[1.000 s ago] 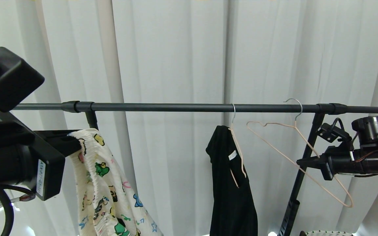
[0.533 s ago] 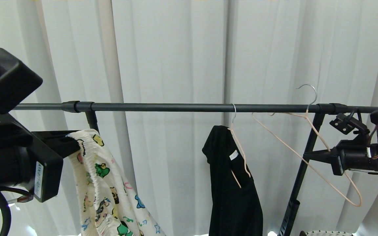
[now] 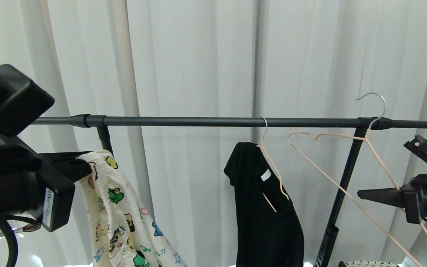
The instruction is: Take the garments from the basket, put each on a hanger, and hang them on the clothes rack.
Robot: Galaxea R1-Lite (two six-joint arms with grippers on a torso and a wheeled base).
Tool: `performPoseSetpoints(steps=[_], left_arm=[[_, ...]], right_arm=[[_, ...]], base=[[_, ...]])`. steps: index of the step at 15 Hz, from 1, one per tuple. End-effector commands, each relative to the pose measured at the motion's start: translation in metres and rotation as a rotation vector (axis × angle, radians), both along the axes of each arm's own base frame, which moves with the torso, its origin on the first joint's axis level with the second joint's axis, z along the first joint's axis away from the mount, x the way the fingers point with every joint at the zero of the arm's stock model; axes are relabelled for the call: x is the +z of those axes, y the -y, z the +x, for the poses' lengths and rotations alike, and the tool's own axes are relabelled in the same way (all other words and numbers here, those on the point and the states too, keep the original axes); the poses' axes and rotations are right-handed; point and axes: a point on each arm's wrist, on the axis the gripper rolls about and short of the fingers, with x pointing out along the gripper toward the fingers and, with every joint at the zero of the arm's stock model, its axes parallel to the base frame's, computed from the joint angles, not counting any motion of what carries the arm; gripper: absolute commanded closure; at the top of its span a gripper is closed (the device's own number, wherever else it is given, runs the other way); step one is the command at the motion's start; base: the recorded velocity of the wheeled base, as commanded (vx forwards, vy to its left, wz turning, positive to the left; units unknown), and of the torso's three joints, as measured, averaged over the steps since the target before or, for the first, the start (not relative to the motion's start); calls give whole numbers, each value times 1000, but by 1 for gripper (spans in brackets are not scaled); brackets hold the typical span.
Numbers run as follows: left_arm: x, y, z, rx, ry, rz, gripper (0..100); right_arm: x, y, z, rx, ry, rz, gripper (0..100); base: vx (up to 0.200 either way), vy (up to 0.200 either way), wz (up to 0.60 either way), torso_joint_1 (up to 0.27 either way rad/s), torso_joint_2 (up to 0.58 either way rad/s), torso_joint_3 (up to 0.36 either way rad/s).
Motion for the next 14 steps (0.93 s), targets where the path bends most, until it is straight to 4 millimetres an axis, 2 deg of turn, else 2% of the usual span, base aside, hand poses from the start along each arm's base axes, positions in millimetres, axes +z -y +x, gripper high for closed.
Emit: performPoseSetpoints(steps=[1,5,9,14], left_arm=[[-3,0,1,6,-9,8,100],[-4,0,3,12,-11,12,100],[-4,-4,6,33,1,46,100],[-7,-4,6,34,-11,55,100]], right_arm=[[15,1,-35,-54,44,-47,100],[22,5,-60,-134,73,-114,100],[25,5,-79,-92,98,-151,100],[30,-1,-93,-17,151,-136,100]], base=[[0,0,0,0,0,0],[0,0,0,0,0,0],[0,0,0,0,0,0],[-200,0,0,3,1,0]])
